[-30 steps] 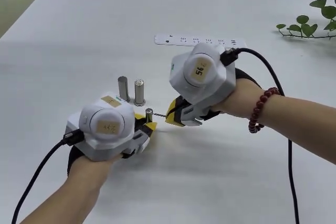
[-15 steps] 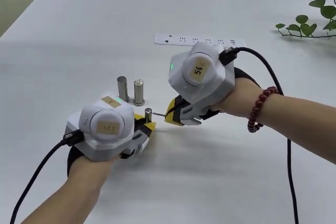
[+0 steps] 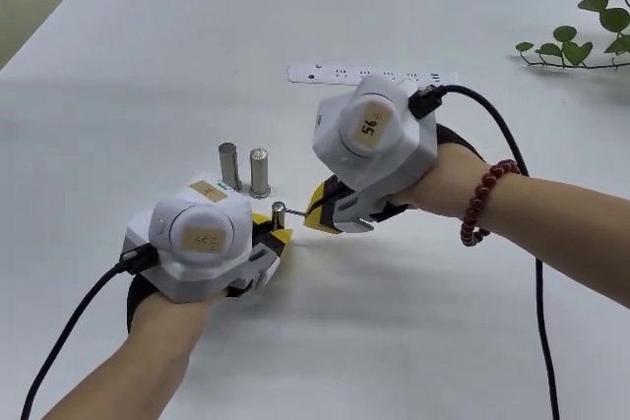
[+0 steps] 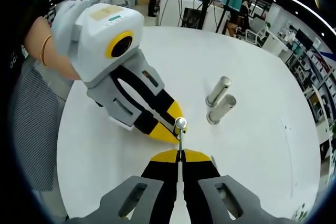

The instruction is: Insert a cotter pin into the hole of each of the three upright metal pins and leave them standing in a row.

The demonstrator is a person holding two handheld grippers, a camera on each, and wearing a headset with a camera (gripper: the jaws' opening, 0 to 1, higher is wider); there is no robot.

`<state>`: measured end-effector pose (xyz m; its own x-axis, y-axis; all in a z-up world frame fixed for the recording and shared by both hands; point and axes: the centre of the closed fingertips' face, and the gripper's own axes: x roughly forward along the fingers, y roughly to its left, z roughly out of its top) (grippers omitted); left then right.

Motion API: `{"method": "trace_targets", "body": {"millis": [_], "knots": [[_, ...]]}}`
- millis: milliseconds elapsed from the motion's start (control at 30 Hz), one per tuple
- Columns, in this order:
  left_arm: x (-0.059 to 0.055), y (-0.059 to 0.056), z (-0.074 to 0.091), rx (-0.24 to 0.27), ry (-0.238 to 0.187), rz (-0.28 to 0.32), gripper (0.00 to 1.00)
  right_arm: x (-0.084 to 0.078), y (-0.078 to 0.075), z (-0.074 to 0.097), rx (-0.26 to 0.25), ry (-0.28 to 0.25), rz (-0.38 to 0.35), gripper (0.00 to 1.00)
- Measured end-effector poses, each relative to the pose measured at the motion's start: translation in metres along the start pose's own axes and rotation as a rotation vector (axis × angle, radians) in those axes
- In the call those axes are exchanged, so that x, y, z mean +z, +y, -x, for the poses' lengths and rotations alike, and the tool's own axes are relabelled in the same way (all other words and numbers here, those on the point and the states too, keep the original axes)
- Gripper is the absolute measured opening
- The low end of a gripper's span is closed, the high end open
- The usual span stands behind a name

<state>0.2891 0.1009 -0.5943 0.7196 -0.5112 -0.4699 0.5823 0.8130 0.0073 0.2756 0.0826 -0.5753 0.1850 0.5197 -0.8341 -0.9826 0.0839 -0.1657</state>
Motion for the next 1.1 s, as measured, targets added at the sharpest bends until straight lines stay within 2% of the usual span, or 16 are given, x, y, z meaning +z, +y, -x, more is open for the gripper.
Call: {"method": "trace_targets", "body": {"millis": [500,967,1100], "knots": [[0.000,0.001,0.000,0.010,0.001,-0.004,0.06,0.010,0.001,0.002,-0.007,-0.028,-0.001,0.00],[0.000,0.001,0.000,0.025,-0.002,0.007,0.06,0.017,-0.001,-0.003,-0.026,-0.043,0.057,0.00],[0.000,0.001,0.000,0.030,-0.001,0.011,0.06,0.026,-0.001,-0.001,-0.027,-0.098,0.006,0.01]]}}
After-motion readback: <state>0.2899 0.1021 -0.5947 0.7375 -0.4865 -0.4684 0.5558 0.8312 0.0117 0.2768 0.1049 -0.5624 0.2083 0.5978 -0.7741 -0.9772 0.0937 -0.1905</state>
